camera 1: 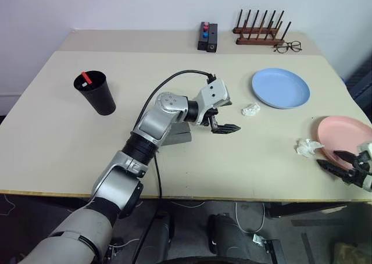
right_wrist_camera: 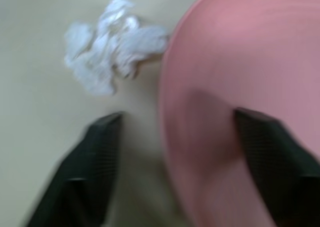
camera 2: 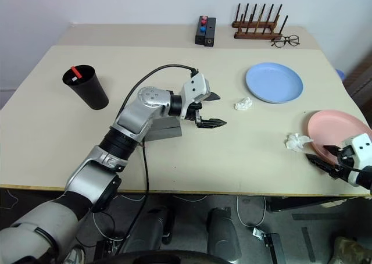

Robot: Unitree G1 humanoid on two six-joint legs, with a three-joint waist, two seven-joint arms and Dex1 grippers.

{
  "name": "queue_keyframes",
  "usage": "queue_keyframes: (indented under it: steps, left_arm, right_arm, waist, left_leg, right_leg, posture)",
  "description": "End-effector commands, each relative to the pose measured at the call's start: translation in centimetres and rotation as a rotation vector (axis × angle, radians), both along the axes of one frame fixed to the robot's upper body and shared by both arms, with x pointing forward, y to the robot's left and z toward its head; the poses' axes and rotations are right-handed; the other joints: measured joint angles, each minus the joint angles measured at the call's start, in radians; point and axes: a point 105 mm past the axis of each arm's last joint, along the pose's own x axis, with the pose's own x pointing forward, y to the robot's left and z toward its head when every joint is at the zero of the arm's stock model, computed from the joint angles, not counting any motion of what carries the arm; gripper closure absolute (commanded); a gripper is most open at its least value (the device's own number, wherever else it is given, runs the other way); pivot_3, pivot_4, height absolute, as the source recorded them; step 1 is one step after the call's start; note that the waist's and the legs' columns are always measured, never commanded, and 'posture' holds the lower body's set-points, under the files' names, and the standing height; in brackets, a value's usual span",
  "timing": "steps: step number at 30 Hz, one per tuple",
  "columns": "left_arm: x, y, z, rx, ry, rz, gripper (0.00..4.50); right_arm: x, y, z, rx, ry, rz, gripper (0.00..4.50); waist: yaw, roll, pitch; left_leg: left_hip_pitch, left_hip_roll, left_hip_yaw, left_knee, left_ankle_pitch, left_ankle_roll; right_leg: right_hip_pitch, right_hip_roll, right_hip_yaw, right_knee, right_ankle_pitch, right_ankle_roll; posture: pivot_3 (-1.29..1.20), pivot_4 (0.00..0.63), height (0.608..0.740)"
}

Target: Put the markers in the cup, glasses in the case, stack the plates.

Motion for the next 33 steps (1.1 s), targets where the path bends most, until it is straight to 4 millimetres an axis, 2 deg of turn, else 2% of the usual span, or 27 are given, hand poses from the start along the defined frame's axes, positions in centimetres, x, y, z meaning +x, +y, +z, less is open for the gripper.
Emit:
queue_keyframes:
  steps: [1,4,5,8,12,17,23,28,33]
  left_arm:
    - [-0.3,0.1,0.9,-0.010,-0.035,-0.007,0.00]
    - [-0.3,0.3,0.8,-0.004,-0.036,-0.002,0.00]
    - [-0.3,0.4,0.7,-0.003,-0.036,-0.001,0.00]
    - [-0.4,0.5,0.7,-0.002,-0.040,-0.001,0.00]
    - [-0.6,0.6,0.4,-0.004,-0.037,-0.005,0.00]
    - [-1.1,0.8,0.3,-0.010,-0.017,-0.033,0.00]
    - [-2.1,1.4,0.5,-0.019,0.031,-0.107,0.00]
    - [-1.8,1.6,0.7,-0.013,0.024,-0.093,0.00]
    - [-1.4,1.4,1.6,-0.051,0.007,-0.047,0.00]
  right_arm:
    - [0.4,-0.1,0.2,0.000,-0.016,-0.004,2.82]
    - [0.8,-0.1,0.4,-0.032,-0.033,-0.003,4.40]
    - [0.9,-0.1,0.5,-0.040,-0.038,-0.003,4.46]
    - [1.4,-0.5,1.0,-0.108,-0.067,-0.025,4.46]
    - [2.9,-0.5,3.4,-0.220,-0.169,-0.024,4.46]
    - [5.3,1.8,7.0,-0.265,-0.298,0.059,4.46]
    - [8.8,6.5,9.9,-0.272,-0.393,0.218,4.46]
    - [11.6,9.5,10.5,-0.258,-0.411,0.304,4.46]
    - [14.3,12.3,9.0,-0.238,-0.373,0.366,4.46]
  waist:
    - [0.001,0.000,0.000]
    - [0.000,0.000,0.000]
    - [0.001,0.000,0.000]
    - [0.002,0.000,0.000]
    - [0.001,0.000,0.000]
    - [-0.004,0.001,0.000]
    - [-0.020,0.001,0.000]
    - [-0.021,0.001,0.000]
    - [-0.022,0.001,0.000]
  left_leg:
    - [0.000,0.000,0.000,0.000,0.000,0.000]
    - [0.000,0.000,0.000,0.000,0.000,0.000]
    - [0.000,0.000,0.000,0.000,0.000,0.000]
    - [0.001,0.000,0.000,0.000,0.000,0.000]
    - [0.001,0.000,0.000,0.000,0.000,0.000]
    - [0.001,0.000,0.000,0.000,0.000,0.000]
    - [0.001,0.000,0.000,-0.001,0.000,0.000]
    - [0.001,0.000,-0.001,-0.001,0.000,0.000]
    - [0.001,0.000,-0.001,-0.002,0.000,0.000]
  right_leg:
    - [0.000,0.000,0.000,0.000,0.000,0.000]
    - [0.000,0.000,0.000,0.000,0.000,0.000]
    - [0.000,0.000,0.000,0.000,0.000,0.000]
    - [0.001,0.000,0.000,0.000,0.000,0.000]
    - [0.001,0.000,0.000,0.000,0.000,0.000]
    - [0.001,0.000,0.000,0.000,0.000,0.000]
    - [0.001,0.000,0.000,0.000,0.000,0.000]
    - [0.001,0.000,0.000,0.000,0.000,0.000]
    - [0.000,0.000,0.000,0.000,0.000,0.000]
  posture:
    - [0.00,0.150,0.740]
    - [0.00,0.150,0.740]
    - [0.00,0.150,0.740]
    - [0.00,0.150,0.740]
    - [0.00,0.150,0.740]
    - [0.00,0.150,0.740]
    - [0.00,0.150,0.740]
    - [0.00,0.150,0.740]
    - [0.00,0.150,0.740]
